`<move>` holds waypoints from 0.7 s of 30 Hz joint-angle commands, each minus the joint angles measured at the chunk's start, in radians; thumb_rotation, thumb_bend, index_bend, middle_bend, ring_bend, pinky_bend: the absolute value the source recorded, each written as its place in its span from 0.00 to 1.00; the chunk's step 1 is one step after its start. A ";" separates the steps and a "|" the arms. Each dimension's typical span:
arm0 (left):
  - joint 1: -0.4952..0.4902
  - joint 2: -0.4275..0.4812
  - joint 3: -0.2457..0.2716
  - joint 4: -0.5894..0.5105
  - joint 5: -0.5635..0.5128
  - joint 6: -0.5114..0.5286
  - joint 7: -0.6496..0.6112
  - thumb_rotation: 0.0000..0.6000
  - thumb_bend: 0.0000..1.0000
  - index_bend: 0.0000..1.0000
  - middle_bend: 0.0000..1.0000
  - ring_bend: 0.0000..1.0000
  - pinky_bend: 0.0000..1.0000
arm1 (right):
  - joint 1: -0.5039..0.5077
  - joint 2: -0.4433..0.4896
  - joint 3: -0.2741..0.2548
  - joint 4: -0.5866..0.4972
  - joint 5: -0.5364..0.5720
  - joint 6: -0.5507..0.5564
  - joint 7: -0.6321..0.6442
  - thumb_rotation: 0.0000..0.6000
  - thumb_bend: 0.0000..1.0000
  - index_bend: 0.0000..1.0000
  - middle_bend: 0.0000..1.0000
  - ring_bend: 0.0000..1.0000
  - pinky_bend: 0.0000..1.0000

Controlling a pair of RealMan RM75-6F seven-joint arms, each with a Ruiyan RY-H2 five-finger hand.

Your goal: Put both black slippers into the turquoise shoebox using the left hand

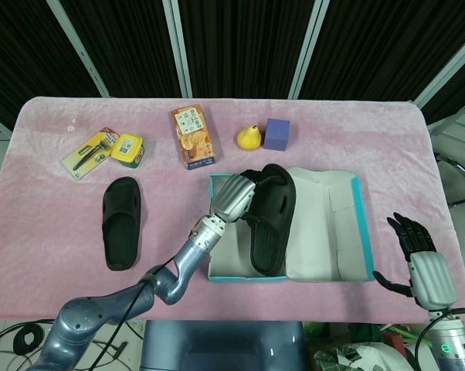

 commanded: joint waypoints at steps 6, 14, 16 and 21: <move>-0.026 0.011 -0.002 -0.015 -0.064 -0.151 -0.008 1.00 0.05 0.20 0.37 0.30 0.35 | -0.003 0.003 -0.002 -0.012 -0.004 0.003 -0.002 1.00 0.10 0.01 0.02 0.00 0.07; -0.025 0.027 -0.009 -0.042 -0.115 -0.220 0.035 1.00 0.05 0.20 0.37 0.32 0.41 | -0.008 0.009 -0.003 -0.020 -0.002 0.006 -0.005 1.00 0.10 0.01 0.02 0.00 0.07; -0.022 0.034 -0.007 -0.048 -0.118 -0.223 0.041 1.00 0.05 0.21 0.37 0.33 0.42 | -0.008 0.010 -0.004 -0.021 -0.003 0.005 -0.005 1.00 0.10 0.01 0.02 0.00 0.07; -0.016 0.066 0.002 -0.077 -0.132 -0.261 0.065 1.00 0.04 0.20 0.36 0.34 0.49 | -0.007 0.009 -0.004 -0.026 -0.005 0.003 -0.010 1.00 0.10 0.01 0.02 0.00 0.07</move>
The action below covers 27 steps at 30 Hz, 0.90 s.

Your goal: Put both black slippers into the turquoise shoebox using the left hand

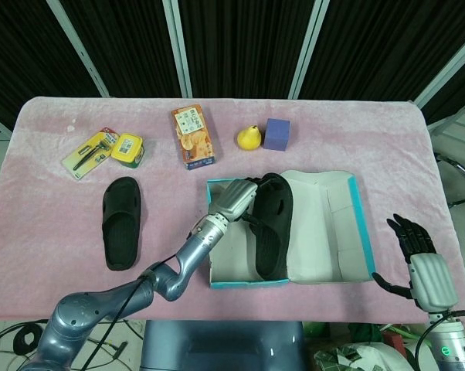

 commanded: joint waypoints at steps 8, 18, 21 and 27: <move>-0.010 0.086 0.006 -0.098 -0.090 -0.174 0.131 1.00 0.03 0.19 0.34 0.35 0.50 | -0.001 0.001 0.000 -0.008 -0.001 0.000 -0.006 1.00 0.10 0.01 0.02 0.00 0.07; -0.016 0.140 -0.003 -0.194 -0.211 -0.227 0.320 1.00 0.00 0.07 0.22 0.19 0.33 | -0.004 0.002 -0.001 -0.009 0.000 0.000 0.001 1.00 0.10 0.01 0.02 0.00 0.07; -0.017 0.152 0.003 -0.211 -0.233 -0.229 0.364 1.00 0.00 0.00 0.10 0.04 0.20 | -0.004 0.002 -0.001 -0.008 0.000 0.000 0.002 1.00 0.10 0.01 0.02 0.00 0.07; -0.008 0.180 0.014 -0.240 -0.269 -0.214 0.436 0.99 0.00 0.00 0.00 0.00 0.08 | -0.006 0.002 -0.001 -0.007 0.001 0.001 0.008 1.00 0.10 0.01 0.02 0.00 0.07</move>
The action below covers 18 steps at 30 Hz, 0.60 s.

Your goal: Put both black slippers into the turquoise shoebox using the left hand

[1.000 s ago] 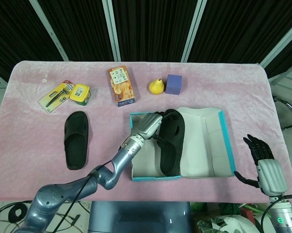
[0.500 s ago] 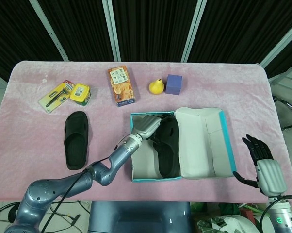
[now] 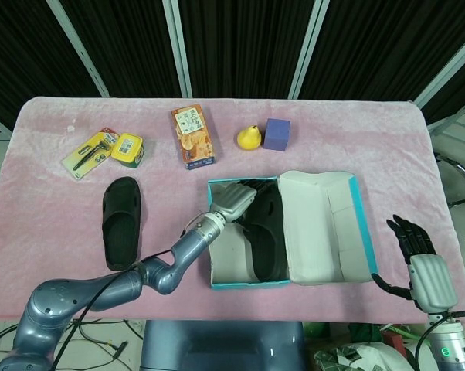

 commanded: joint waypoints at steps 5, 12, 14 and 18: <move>0.011 0.039 0.024 -0.031 -0.038 0.008 0.078 0.93 0.00 0.00 0.00 0.00 0.00 | -0.001 -0.002 0.000 0.001 0.001 0.000 0.004 1.00 0.10 0.01 0.02 0.00 0.07; 0.019 0.086 0.053 -0.099 -0.066 0.035 0.182 0.93 0.00 0.00 0.00 0.00 0.00 | 0.001 -0.002 0.001 0.000 0.000 -0.003 0.009 1.00 0.10 0.01 0.02 0.00 0.07; 0.022 0.097 0.053 -0.123 -0.077 0.049 0.202 0.93 0.00 0.00 0.00 0.00 0.00 | 0.001 -0.003 0.001 -0.001 -0.002 -0.003 0.009 1.00 0.10 0.01 0.02 0.00 0.07; 0.033 0.122 0.047 -0.175 -0.076 0.086 0.211 0.93 0.00 0.00 0.00 0.00 0.00 | 0.001 -0.003 0.001 -0.002 -0.002 -0.003 0.011 1.00 0.10 0.01 0.02 0.00 0.07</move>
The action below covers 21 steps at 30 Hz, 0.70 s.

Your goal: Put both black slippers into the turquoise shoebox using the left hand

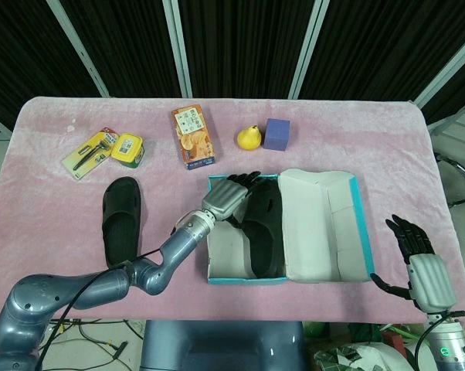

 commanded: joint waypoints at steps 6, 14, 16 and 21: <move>0.035 0.088 -0.006 -0.139 0.031 0.072 0.005 0.93 0.00 0.00 0.00 0.00 0.00 | 0.000 0.000 0.002 0.002 0.002 -0.001 0.005 1.00 0.10 0.01 0.02 0.00 0.07; 0.128 0.203 -0.018 -0.348 0.061 0.282 0.081 1.00 0.00 0.15 0.13 0.04 0.18 | 0.004 -0.003 0.006 0.017 0.004 -0.003 0.022 1.00 0.10 0.00 0.02 0.00 0.07; 0.166 0.251 -0.014 -0.425 0.044 0.336 0.121 1.00 0.00 0.17 0.16 0.06 0.21 | 0.006 -0.004 0.008 0.024 0.005 -0.004 0.028 1.00 0.10 0.00 0.02 0.00 0.07; 0.260 0.404 0.027 -0.603 -0.038 0.419 0.247 1.00 0.00 0.18 0.17 0.09 0.21 | 0.013 -0.008 0.012 0.041 0.011 -0.016 0.047 1.00 0.10 0.00 0.02 0.00 0.07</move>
